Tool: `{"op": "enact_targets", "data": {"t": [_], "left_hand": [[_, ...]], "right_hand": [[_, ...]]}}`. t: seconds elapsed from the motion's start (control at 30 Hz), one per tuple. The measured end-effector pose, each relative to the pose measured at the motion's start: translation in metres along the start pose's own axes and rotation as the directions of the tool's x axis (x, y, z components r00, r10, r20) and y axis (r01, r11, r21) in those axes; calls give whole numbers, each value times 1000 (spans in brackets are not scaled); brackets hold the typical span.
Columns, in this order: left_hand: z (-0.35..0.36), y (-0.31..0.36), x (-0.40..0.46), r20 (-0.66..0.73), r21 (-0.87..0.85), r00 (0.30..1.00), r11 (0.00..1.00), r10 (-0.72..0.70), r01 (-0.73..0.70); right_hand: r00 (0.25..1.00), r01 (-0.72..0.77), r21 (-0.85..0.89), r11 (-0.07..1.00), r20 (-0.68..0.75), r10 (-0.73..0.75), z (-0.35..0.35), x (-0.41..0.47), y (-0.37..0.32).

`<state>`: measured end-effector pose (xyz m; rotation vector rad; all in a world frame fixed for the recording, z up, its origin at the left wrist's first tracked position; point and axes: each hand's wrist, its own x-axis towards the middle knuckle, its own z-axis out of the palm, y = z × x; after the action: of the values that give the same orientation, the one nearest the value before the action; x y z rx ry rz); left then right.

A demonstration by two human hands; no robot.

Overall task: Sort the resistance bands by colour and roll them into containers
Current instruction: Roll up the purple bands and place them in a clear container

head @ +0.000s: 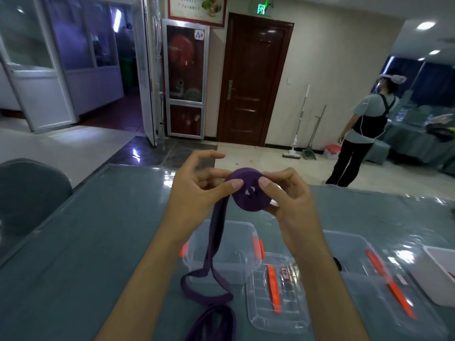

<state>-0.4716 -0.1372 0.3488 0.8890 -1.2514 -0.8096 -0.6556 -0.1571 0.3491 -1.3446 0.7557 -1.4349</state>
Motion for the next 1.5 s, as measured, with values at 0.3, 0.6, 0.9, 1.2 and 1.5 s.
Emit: {"op": "enact_targets", "data": {"t": [0.3,0.6,0.9,1.2,1.5], "left_hand": [[12,-22,-14,19,55,999,998,-39,38],[40,-33,-9,10,36,996,996,-88,87],[65,-41,2,-92,38,994,997,-67,71],[73,-32,17,-18,139,998,988,-68,69],[62,-17,24,73,145,997,989,-40,29]], "right_hand": [[998,11,-14,1000,-62,-11,-19,-7,15],[999,-20,43,999,-39,22,-46,0,16],[995,-104,33,994,-10,104,-73,12,28],[996,-79,20,997,49,78,-85,24,31],[996,83,25,996,-27,-82,-74,34,17]]}}
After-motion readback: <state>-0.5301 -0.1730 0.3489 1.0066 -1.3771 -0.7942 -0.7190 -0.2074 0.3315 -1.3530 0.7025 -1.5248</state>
